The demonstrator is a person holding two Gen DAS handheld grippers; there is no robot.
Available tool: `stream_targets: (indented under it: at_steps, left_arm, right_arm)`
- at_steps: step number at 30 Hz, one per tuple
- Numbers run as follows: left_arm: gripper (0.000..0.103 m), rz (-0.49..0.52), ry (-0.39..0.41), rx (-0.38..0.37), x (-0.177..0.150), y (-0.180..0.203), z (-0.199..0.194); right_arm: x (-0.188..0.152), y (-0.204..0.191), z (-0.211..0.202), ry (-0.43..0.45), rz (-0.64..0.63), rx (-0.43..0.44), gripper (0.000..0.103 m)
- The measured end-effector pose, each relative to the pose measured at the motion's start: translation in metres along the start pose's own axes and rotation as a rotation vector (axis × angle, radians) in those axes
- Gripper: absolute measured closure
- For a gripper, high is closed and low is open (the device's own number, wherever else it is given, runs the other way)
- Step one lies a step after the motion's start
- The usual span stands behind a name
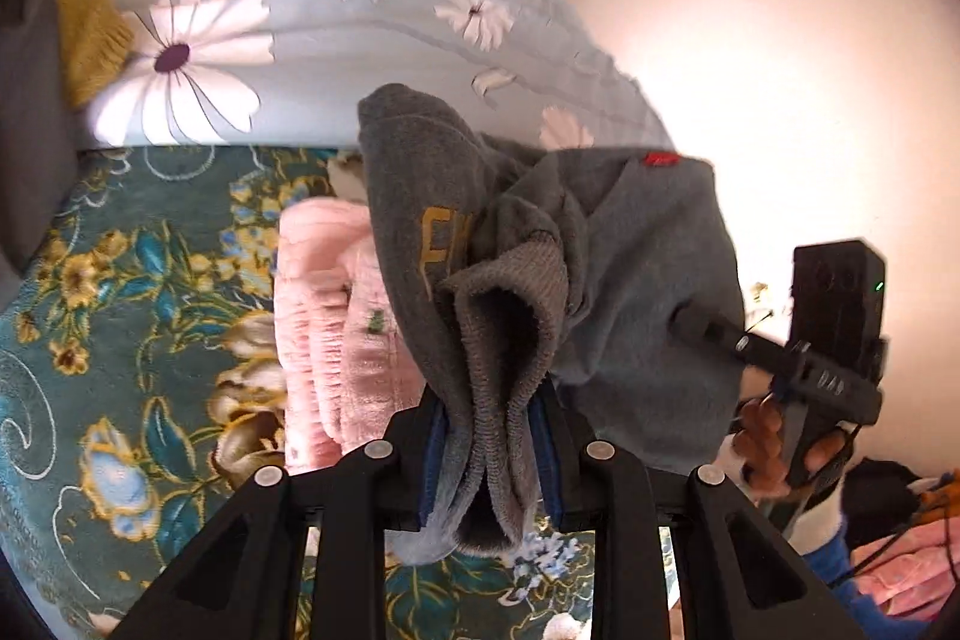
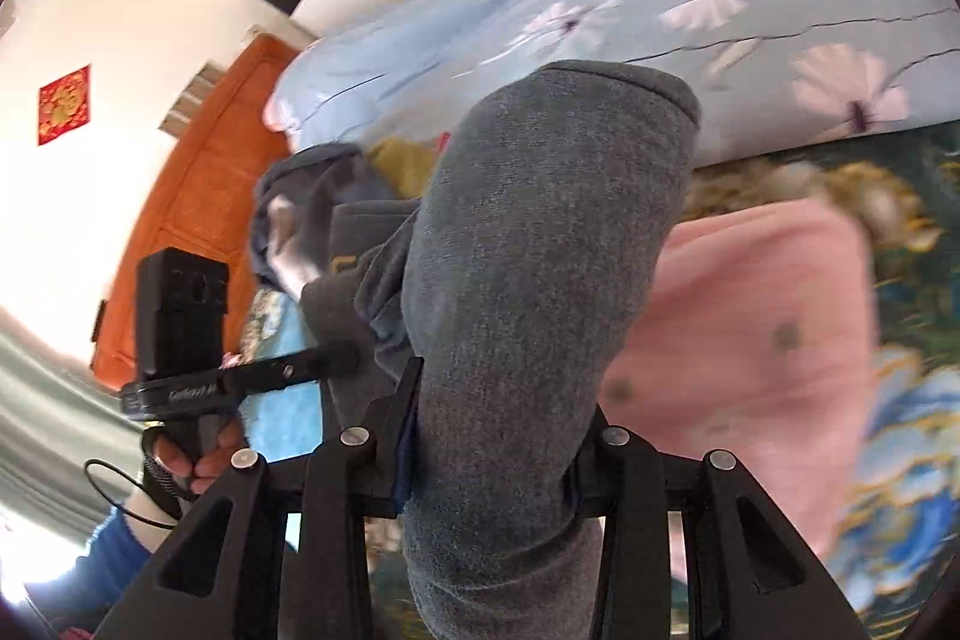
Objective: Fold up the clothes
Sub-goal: 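Lift the folded sweatpants with both grippers and carry them to the pink garment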
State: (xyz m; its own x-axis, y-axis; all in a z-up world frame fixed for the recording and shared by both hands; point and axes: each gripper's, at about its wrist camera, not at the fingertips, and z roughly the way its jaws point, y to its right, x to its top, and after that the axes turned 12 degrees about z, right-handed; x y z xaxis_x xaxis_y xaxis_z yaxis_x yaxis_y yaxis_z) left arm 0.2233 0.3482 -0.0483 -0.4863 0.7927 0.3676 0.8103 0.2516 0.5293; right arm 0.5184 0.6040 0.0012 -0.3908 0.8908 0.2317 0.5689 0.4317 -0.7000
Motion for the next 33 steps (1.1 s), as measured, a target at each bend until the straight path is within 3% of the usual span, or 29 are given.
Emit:
stream_targets:
  at_steps: [2,4,8,11,15,19,20,26,29,33]
  left_arm:
    - [0.073,-0.04,-0.046,0.079,-0.004,-0.007,0.015]
    - [0.073,-0.092,-0.059,0.094,-0.011,-0.021,0.02]
    - [0.073,-0.122,-0.024,0.097,-0.028,-0.036,0.006]
    - [0.073,-0.09,0.024,0.058,-0.033,-0.023,-0.008]
    - [0.073,0.01,0.028,0.028,-0.03,0.009,0.002]
    - [0.071,0.111,0.033,-0.003,-0.027,0.042,0.012]
    - [0.071,0.117,0.011,0.014,-0.029,0.044,0.022]
    - [0.071,0.017,-0.059,0.138,-0.035,0.016,0.063]
    - [0.071,-0.001,-0.043,0.11,-0.033,0.015,0.06]
    - [0.069,0.04,0.022,0.149,-0.044,0.025,0.035]
  right_arm:
    - [0.004,0.013,0.009,0.0,0.05,-0.017,0.064]
    - [0.008,0.027,0.018,0.0,0.101,-0.034,0.064]
    - [0.015,0.054,0.035,0.0,0.201,-0.067,0.064]
    - [0.021,0.074,0.048,0.0,0.277,-0.093,0.064]
    - [0.018,0.047,0.045,0.014,0.204,-0.161,0.063]
    - [0.019,0.011,0.012,0.129,0.055,-0.326,0.06]
    - [0.019,0.006,0.013,0.135,0.029,-0.329,0.06]
    - [0.016,-0.008,0.05,0.106,-0.09,-0.317,0.06]
    - [0.02,0.005,0.082,0.066,-0.053,-0.372,0.06]
    - [0.021,0.008,0.084,0.079,-0.037,-0.399,0.06]
